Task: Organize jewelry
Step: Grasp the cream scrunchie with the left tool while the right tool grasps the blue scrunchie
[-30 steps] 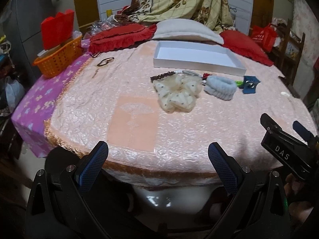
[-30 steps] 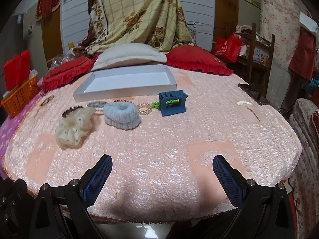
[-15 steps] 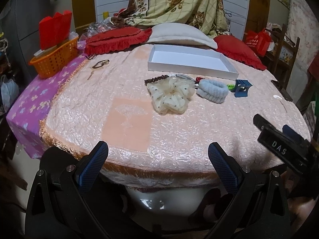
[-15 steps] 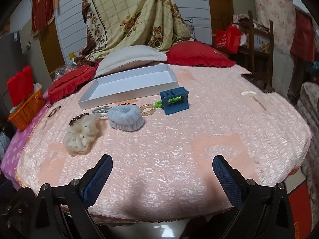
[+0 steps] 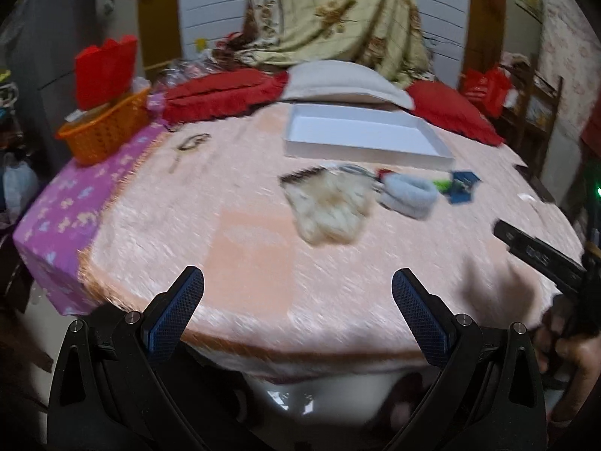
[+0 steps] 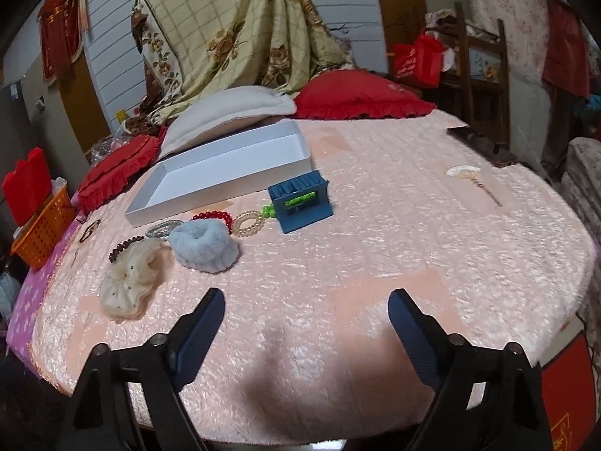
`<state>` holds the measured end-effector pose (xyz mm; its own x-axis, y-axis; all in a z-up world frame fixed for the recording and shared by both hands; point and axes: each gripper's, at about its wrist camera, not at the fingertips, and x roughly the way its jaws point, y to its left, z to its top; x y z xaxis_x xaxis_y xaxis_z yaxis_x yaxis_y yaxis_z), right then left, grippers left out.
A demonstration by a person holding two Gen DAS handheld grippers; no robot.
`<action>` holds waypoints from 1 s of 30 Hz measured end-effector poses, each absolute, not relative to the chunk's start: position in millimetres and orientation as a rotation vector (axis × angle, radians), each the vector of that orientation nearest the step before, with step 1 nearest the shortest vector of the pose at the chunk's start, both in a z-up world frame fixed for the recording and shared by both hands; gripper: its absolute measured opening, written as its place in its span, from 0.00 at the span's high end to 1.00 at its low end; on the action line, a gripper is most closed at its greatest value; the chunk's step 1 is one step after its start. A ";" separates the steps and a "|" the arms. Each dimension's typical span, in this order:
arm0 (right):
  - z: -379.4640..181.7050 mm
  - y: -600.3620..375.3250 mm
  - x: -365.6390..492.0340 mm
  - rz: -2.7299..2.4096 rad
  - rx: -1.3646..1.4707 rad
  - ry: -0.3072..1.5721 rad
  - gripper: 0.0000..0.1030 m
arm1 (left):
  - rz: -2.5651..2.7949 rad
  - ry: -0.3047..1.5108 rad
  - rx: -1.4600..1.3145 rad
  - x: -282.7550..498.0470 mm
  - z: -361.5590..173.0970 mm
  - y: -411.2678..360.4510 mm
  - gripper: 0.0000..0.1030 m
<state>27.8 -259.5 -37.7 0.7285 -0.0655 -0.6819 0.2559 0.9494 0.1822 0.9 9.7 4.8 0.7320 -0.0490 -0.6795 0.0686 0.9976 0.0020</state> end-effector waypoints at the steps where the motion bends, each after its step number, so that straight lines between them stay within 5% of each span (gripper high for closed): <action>1: -39.1 -258.0 33.9 -0.155 0.263 0.742 0.17 | -0.047 0.764 0.038 9.6 2.2 13.9 0.02; 6: -43.9 -243.4 55.7 -0.068 0.212 0.758 0.29 | 0.005 0.827 0.060 42.6 -14.1 29.4 0.02; 24: -67.0 -216.5 148.3 0.160 0.224 0.860 0.41 | -0.198 0.974 0.078 162.1 -49.6 -5.4 0.02; 30: -81.2 -219.9 164.2 0.169 0.288 0.892 0.41 | -0.244 1.053 0.032 186.7 -67.7 -11.9 0.21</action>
<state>164.2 -219.9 -81.2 0.6181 0.2632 -0.7407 -0.0254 0.9485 0.3158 186.7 -11.9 -67.7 0.4706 -0.1839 -0.8630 0.2141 0.9726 -0.0905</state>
